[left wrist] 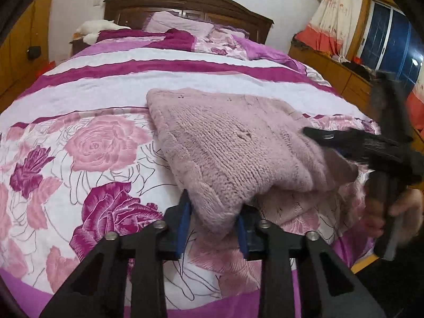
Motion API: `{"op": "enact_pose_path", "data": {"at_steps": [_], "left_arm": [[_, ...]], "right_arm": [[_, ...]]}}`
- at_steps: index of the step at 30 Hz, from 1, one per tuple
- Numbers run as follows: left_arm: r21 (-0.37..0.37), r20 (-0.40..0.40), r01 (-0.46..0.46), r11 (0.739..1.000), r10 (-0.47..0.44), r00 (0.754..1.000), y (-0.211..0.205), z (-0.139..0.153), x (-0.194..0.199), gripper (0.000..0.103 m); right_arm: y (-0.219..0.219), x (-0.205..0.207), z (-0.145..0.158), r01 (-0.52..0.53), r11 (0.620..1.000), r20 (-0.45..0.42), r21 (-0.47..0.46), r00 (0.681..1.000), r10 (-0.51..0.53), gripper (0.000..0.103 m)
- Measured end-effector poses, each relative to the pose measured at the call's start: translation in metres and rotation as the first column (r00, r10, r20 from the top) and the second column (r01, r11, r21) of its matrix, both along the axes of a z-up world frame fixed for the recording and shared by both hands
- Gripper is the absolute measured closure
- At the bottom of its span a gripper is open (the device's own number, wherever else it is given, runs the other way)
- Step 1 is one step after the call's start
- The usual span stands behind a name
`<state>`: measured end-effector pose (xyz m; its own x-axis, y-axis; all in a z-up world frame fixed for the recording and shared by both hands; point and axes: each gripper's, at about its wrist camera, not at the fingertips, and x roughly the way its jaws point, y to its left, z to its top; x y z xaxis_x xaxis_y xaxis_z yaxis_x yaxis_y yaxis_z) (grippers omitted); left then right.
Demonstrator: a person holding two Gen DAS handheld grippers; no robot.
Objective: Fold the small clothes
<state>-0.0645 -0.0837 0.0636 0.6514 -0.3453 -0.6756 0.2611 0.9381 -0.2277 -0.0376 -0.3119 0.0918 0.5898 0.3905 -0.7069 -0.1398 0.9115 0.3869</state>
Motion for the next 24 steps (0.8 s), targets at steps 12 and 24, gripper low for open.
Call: {"op": "enact_pose_path", "data": {"at_steps": [12, 24], "left_arm": [[0.112, 0.007, -0.011, 0.994, 0.011, 1.0, 0.007, -0.017, -0.028, 0.103], [-0.194, -0.259, -0.083, 0.978, 0.031, 0.965, 0.057, -0.037, -0.033, 0.103]], "right_arm": [[-0.031, 0.016, 0.001, 0.103, 0.971, -0.057, 0.215, 0.994, -0.093, 0.088], [-0.014, 0.006, 0.011, 0.092, 0.991, -0.02, -0.1, 0.995, -0.094, 0.047]]}}
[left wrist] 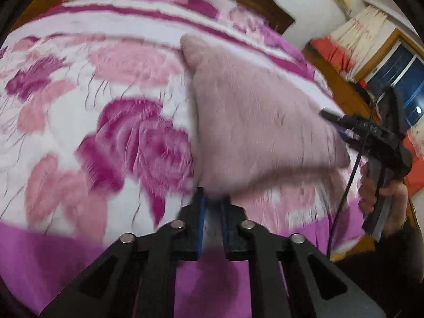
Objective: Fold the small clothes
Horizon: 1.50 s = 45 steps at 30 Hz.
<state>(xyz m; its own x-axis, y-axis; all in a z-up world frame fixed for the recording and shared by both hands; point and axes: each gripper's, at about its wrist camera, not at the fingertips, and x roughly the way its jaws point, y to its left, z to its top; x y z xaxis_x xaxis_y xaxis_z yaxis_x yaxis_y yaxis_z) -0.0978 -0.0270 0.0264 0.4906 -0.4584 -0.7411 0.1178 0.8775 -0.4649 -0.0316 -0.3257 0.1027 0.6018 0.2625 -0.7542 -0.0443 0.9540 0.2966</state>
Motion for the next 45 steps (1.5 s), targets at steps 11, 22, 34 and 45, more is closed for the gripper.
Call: {"op": "enact_pose_path", "data": {"at_steps": [11, 22, 34, 45], "left_arm": [[0.064, 0.139, -0.036, 0.997, 0.026, 0.99, 0.016, 0.087, 0.004, 0.101], [-0.016, -0.096, 0.11, 0.994, -0.111, 0.989, -0.012, 0.042, 0.177, 0.065], [-0.39, -0.259, -0.005, 0.921, -0.105, 0.96, 0.022, -0.023, 0.211, 0.097], [0.022, 0.117, 0.079, 0.997, -0.082, 0.99, -0.011, 0.055, 0.171, 0.103]], "right_arm": [[0.023, -0.04, 0.032, 0.064, 0.989, 0.027, -0.13, 0.998, -0.061, 0.023], [-0.006, 0.054, -0.005, -0.044, 0.997, -0.231, 0.065, 0.971, 0.057, 0.0], [-0.035, 0.093, -0.064, -0.071, 0.88, -0.145, 0.469, 0.977, 0.156, 0.001], [-0.012, 0.076, -0.022, -0.164, 0.959, 0.026, 0.231, 0.986, 0.163, 0.073]]}}
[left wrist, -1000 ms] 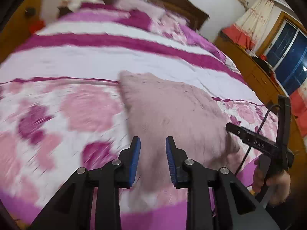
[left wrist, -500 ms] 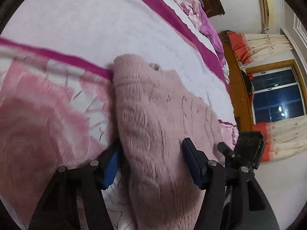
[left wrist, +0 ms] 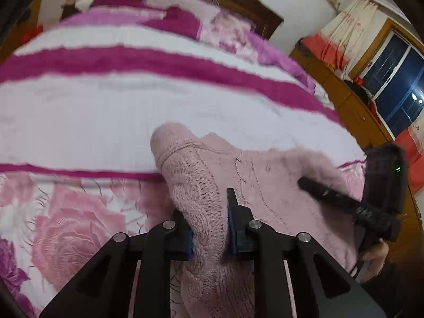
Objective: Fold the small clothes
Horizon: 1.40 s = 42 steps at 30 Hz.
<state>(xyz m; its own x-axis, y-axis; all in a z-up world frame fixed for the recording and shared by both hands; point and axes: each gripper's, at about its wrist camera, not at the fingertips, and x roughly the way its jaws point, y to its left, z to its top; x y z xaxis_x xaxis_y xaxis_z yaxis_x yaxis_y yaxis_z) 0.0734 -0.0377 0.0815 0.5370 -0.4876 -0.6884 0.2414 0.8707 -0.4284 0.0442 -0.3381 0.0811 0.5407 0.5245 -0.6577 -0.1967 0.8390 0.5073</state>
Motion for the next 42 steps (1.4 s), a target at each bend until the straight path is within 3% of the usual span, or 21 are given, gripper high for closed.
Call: {"op": "enact_pose_path", "data": {"at_steps": [3, 9, 14, 18, 21, 25, 31, 35, 42], "left_arm": [[-0.014, 0.023, -0.028, 1.0, 0.029, 0.999, 0.003, 0.011, -0.004, 0.103], [0.047, 0.071, -0.036, 0.998, 0.032, 0.997, -0.003, 0.022, 0.004, 0.103], [0.028, 0.071, -0.073, 0.997, 0.07, 0.995, 0.002, 0.031, 0.028, 0.103], [-0.02, 0.07, -0.064, 0.998, 0.065, 0.995, 0.02, 0.036, 0.054, 0.103], [-0.028, 0.057, -0.035, 0.999, 0.036, 0.998, 0.023, 0.033, 0.076, 0.103], [-0.026, 0.06, -0.006, 1.0, 0.007, 0.998, 0.017, 0.025, 0.092, 0.103], [-0.02, 0.087, 0.0, 1.0, 0.002, 0.996, 0.011, 0.03, 0.122, 0.103], [0.046, 0.133, 0.012, 0.999, -0.018, 0.991, -0.001, 0.034, 0.145, 0.103], [0.093, 0.159, -0.053, 0.994, 0.038, 0.986, -0.006, 0.018, 0.194, 0.103]], "right_arm": [[-0.004, -0.003, 0.003, 0.01, 1.0, 0.002, -0.015, 1.0, -0.01, 0.073], [-0.002, 0.004, 0.016, 0.028, 0.999, 0.03, -0.028, 0.999, -0.027, 0.073], [0.018, 0.023, 0.021, 0.036, 0.993, 0.067, -0.116, 0.997, -0.029, 0.075], [0.002, 0.043, 0.024, 0.108, 0.994, 0.096, -0.01, 0.99, -0.107, 0.078], [-0.008, 0.06, 0.012, 0.149, 0.985, 0.061, 0.089, 0.986, -0.155, 0.08], [0.007, 0.07, 0.011, 0.102, 0.995, 0.089, 0.004, 0.991, -0.102, 0.081], [-0.005, 0.089, 0.012, 0.144, 0.988, 0.104, 0.063, 0.983, -0.15, 0.081], [-0.005, 0.114, 0.012, 0.158, 0.987, 0.122, 0.024, 0.98, -0.16, 0.081], [-0.009, 0.165, 0.009, 0.163, 0.987, 0.142, 0.009, 0.976, -0.162, 0.081]]}}
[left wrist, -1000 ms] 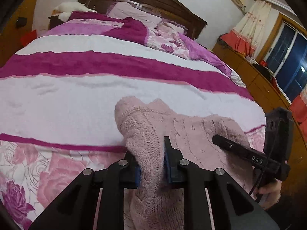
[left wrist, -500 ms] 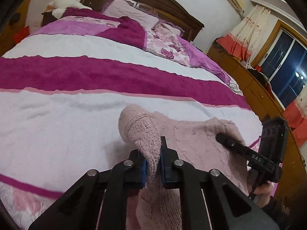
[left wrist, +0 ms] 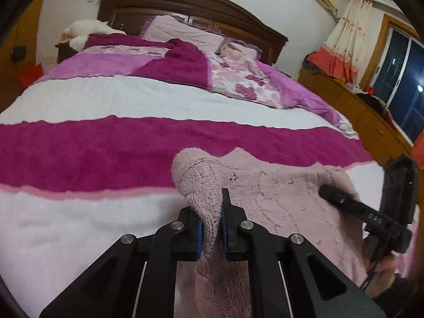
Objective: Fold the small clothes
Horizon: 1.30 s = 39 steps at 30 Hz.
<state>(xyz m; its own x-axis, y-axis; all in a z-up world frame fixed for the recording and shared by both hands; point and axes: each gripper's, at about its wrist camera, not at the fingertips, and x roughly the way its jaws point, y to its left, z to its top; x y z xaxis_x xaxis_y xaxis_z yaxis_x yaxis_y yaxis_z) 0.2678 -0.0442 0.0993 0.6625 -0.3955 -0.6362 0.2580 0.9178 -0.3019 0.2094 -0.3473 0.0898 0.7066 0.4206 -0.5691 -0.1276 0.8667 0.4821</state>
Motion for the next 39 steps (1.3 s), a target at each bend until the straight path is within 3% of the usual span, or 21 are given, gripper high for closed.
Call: {"op": "enact_pose_path", "data": {"at_steps": [6, 8, 9, 10, 11, 13, 17, 22, 27, 35, 39], "left_arm": [[0.047, -0.068, 0.011, 0.999, -0.008, 0.998, -0.004, -0.029, 0.043, 0.103], [0.063, -0.099, -0.025, 0.998, 0.031, 0.995, 0.0, -0.035, 0.047, 0.103], [0.049, -0.117, -0.034, 0.998, 0.039, 0.992, 0.003, -0.036, 0.047, 0.103], [0.027, -0.136, -0.04, 0.999, 0.043, 0.99, 0.006, -0.035, 0.047, 0.103], [0.019, -0.15, -0.047, 0.999, 0.049, 0.987, 0.008, -0.035, 0.045, 0.102], [0.02, -0.191, -0.082, 0.996, 0.084, 0.978, 0.013, -0.031, 0.042, 0.085], [0.001, -0.224, -0.128, 0.992, 0.125, 0.966, 0.023, -0.022, 0.022, 0.081], [0.029, -0.243, -0.143, 0.989, 0.146, 0.959, 0.026, -0.001, -0.027, 0.079], [0.094, -0.212, -0.113, 0.989, 0.131, 0.969, 0.017, 0.018, -0.096, 0.078], [0.153, -0.203, -0.089, 0.984, 0.119, 0.972, 0.01, 0.019, -0.207, 0.078], [0.171, -0.197, -0.084, 0.982, 0.118, 0.973, 0.008, 0.012, -0.245, 0.078]], "right_arm": [[0.009, 0.039, -0.02, -0.002, 0.997, -0.054, -0.074, 0.999, -0.003, 0.077], [0.007, 0.043, -0.021, 0.007, 0.995, -0.097, -0.097, 0.995, -0.017, 0.063], [0.005, 0.044, -0.018, 0.027, 0.993, -0.102, -0.119, 0.994, -0.039, 0.049], [0.002, 0.043, -0.015, 0.052, 0.989, -0.096, -0.142, 0.993, -0.066, 0.041], [-0.002, 0.04, -0.009, 0.078, 0.984, -0.077, -0.159, 0.993, -0.091, 0.041], [-0.01, 0.036, 0.003, 0.09, 0.984, -0.048, -0.152, 0.994, -0.098, 0.041], [-0.012, 0.022, 0.021, 0.063, 0.98, -0.073, -0.189, 0.994, -0.078, 0.041], [0.004, -0.027, 0.046, 0.024, 0.965, -0.069, -0.262, 0.997, -0.044, 0.041], [0.02, -0.082, 0.064, 0.005, 0.967, -0.105, -0.257, 0.994, -0.033, 0.039], [0.039, -0.173, 0.076, -0.001, 0.955, -0.154, -0.295, 0.987, -0.046, 0.039], [0.047, -0.21, 0.064, -0.004, 0.954, -0.195, -0.299, 0.979, -0.056, 0.038]]}}
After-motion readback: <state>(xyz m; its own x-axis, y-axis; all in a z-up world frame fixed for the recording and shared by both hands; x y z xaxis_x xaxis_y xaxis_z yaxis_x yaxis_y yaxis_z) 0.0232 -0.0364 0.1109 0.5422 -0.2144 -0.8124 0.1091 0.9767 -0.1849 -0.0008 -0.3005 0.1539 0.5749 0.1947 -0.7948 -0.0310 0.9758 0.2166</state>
